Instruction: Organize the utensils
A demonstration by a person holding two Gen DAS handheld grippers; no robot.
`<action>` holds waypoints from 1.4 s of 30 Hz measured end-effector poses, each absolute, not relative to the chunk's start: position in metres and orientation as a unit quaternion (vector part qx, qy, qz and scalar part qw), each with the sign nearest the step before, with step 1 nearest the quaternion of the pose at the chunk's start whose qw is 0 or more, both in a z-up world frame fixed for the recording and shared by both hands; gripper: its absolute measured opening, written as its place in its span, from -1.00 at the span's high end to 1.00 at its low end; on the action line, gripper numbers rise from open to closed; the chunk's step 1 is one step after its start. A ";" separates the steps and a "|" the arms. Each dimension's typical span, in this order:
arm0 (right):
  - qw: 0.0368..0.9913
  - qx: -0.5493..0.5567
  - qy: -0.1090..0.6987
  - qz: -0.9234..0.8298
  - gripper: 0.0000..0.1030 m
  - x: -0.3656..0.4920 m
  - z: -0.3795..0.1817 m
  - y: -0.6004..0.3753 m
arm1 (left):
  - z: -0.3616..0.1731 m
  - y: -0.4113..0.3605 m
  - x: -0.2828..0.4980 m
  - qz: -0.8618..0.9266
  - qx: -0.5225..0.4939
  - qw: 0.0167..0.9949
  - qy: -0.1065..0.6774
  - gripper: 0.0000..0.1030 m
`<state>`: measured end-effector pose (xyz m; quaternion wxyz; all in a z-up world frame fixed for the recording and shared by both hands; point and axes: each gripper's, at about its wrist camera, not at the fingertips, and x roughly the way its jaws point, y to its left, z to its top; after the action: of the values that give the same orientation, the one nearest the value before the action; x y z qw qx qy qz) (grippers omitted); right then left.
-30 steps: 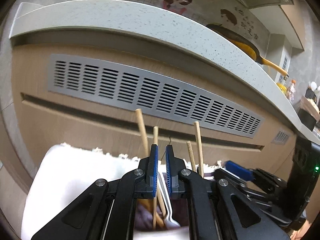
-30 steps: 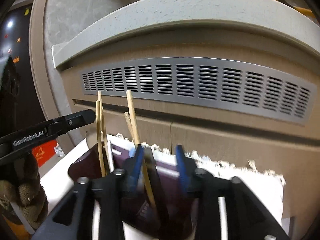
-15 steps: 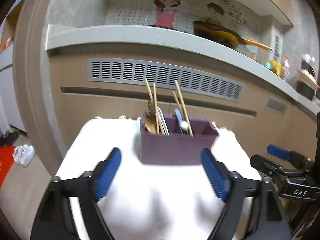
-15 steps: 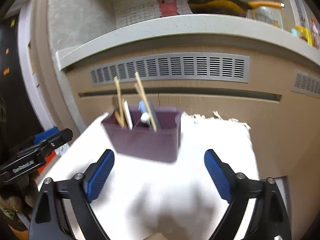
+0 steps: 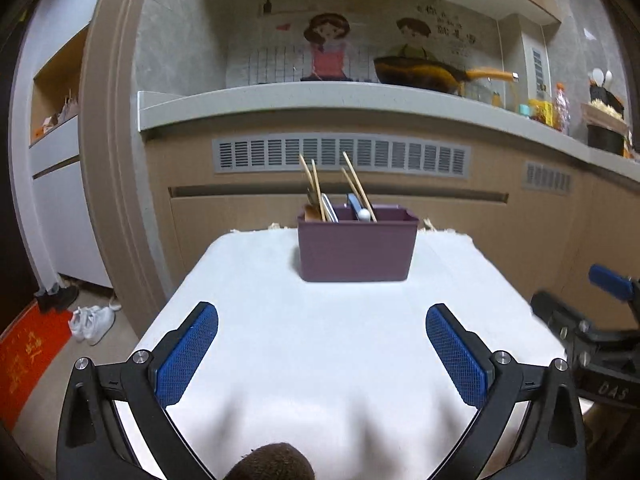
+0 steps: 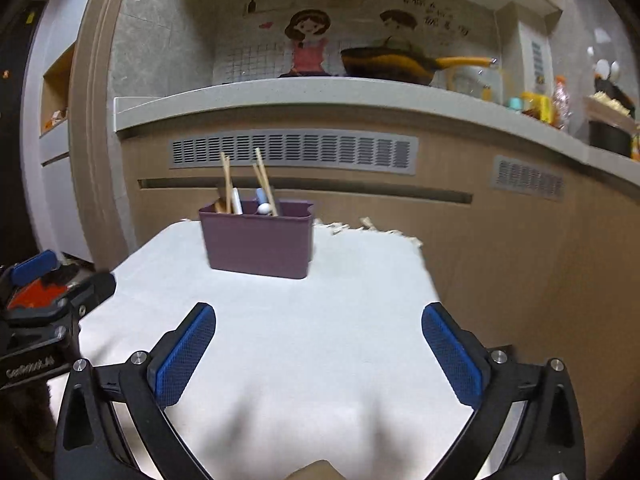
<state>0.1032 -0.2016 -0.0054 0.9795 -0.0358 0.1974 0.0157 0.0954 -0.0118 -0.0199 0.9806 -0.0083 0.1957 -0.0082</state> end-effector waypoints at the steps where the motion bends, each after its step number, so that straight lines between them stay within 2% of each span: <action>1: 0.980 -0.035 0.197 0.015 -0.99 0.104 -0.004 -0.203 | -0.020 -0.014 0.094 -0.004 -0.002 0.981 0.195 -1.00; 9: 0.975 -0.016 0.221 0.020 -0.99 0.112 -0.008 -0.216 | -0.017 -0.014 0.090 -0.001 0.000 0.980 0.198 -1.00; 42: 0.975 -0.014 0.220 0.035 -0.99 0.108 -0.004 -0.214 | -0.015 -0.018 0.092 -0.004 0.000 0.979 0.202 -1.00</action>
<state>0.1075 -0.2143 -0.0036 0.9748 -0.0138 0.2198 0.0355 0.0924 -0.0183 -0.0150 0.9793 0.0004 0.2024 -0.0038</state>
